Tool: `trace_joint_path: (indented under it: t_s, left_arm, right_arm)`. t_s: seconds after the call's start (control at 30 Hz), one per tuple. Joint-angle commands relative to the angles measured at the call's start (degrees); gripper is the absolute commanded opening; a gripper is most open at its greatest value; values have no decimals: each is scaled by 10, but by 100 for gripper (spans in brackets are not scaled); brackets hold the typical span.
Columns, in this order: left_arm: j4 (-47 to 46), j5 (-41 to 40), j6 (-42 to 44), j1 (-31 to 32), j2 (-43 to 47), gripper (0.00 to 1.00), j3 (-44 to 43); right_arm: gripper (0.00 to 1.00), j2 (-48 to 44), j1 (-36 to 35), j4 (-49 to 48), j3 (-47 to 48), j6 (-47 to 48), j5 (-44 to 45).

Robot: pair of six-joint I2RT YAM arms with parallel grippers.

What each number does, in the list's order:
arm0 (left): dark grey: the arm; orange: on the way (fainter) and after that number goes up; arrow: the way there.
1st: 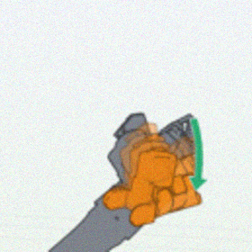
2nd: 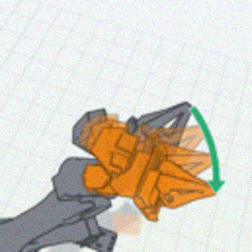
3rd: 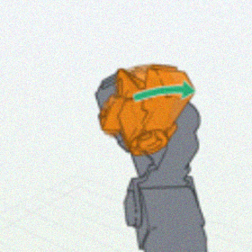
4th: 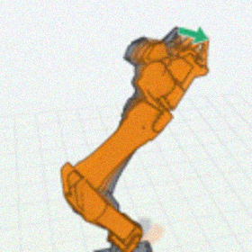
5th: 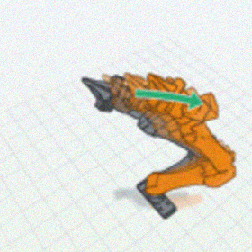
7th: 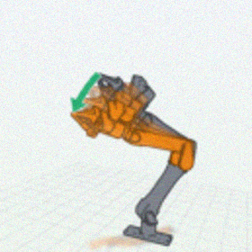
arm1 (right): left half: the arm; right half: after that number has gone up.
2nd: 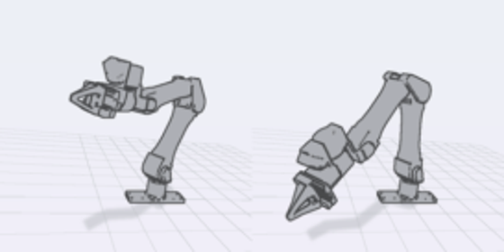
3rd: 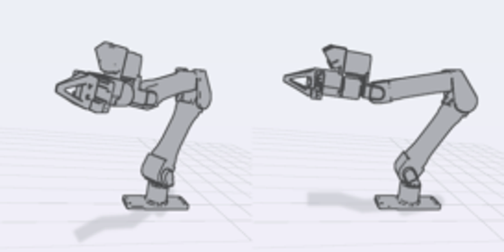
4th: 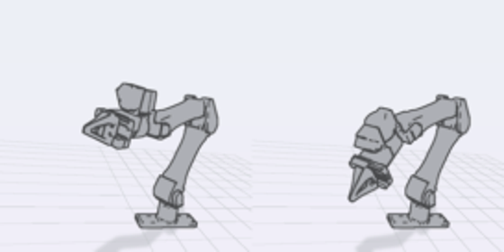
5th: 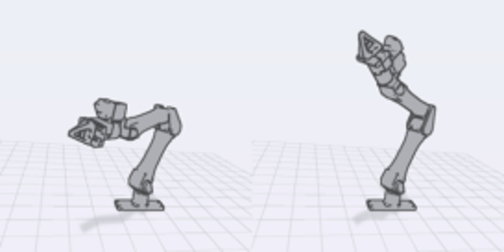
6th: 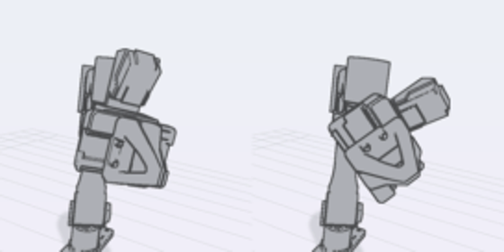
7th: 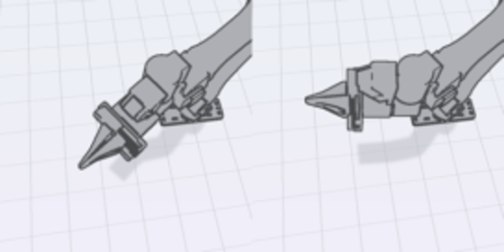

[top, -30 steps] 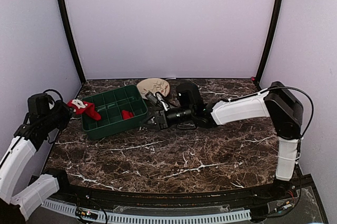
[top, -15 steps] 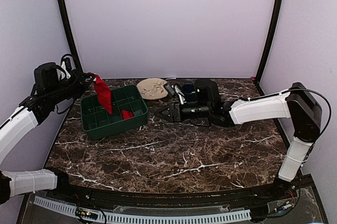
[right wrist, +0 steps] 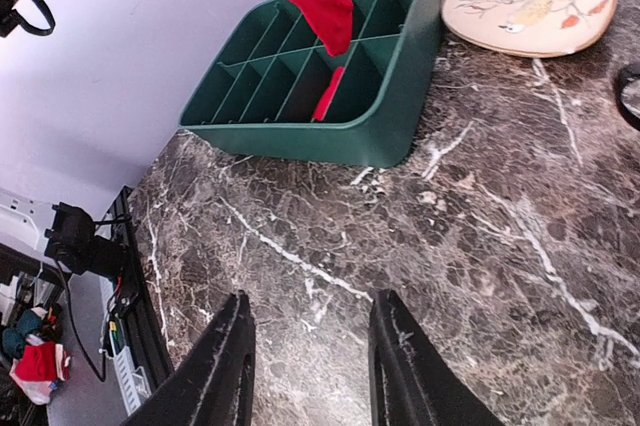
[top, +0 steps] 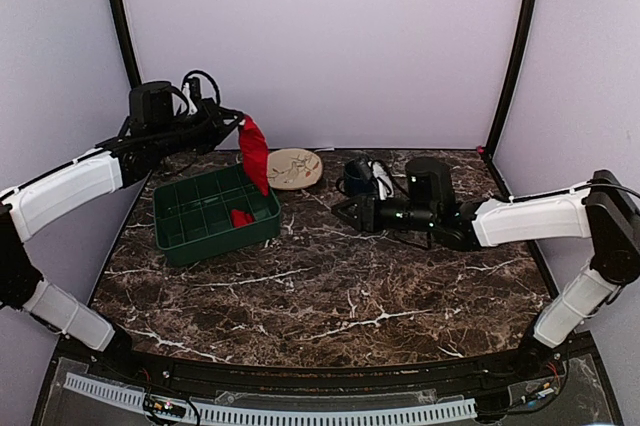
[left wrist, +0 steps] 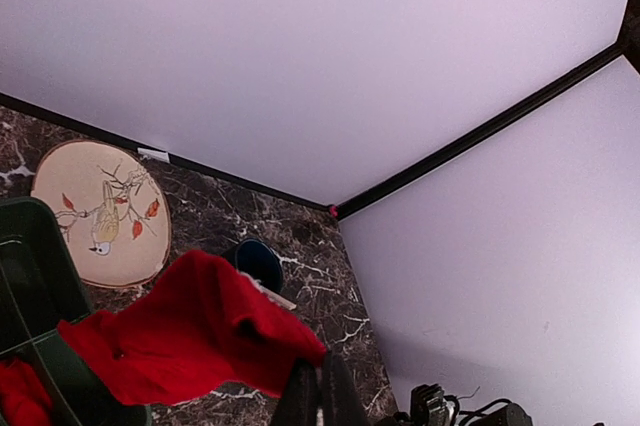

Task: Roll the socks
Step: Put down the sock at the center of the board.

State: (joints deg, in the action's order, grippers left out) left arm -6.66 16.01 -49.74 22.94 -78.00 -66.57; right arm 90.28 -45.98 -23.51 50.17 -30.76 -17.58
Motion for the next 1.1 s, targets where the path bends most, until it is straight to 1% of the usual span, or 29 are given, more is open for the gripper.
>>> trace_joint_path:
  t_s: [0.0, 0.1, 0.2, 0.3, 0.37, 0.5, 0.57, 0.7, 0.8, 0.93, 1.07]
  left_arm:
    - [-65, 14, -30, 23, -66, 0, -33]
    - [-89, 21, -44, 38, -122, 0, -65]
    - [-92, 15, -54, 54, -174, 0, -110]
    - [-94, -22, -68, 77, -208, 0, -123]
    - [-116, -55, -88, 100, -213, 0, -99]
    - [-131, -158, -119, 166, -196, 0, -21]
    - [-142, -194, -144, 196, -189, 0, 17]
    - [-134, -264, -195, 254, -172, 0, 81]
    - [-109, -306, -226, 290, -153, 0, 113]
    - [-60, -343, -244, 325, -125, 0, 133]
    - [-29, -333, -266, 345, -113, 0, 151]
  right_arm:
    - [37, -37, 16, -18, -42, -8, 53]
    - [37, -47, 26, -19, -62, -13, 57]
    - [37, -58, 35, -18, -72, -15, 63]
    - [37, -66, 41, -15, -77, -16, 68]
    - [37, -69, 43, -8, -78, -13, 68]
    - [37, -69, 45, -4, -81, -9, 64]
    - [37, -66, 45, -5, -83, -9, 59]
    - [37, -61, 45, -10, -94, -12, 44]
    - [37, -58, 45, -15, -105, -15, 32]
    - [37, -57, 45, -15, -118, -16, 22]
    - [37, -42, 45, -10, -116, -13, 7]
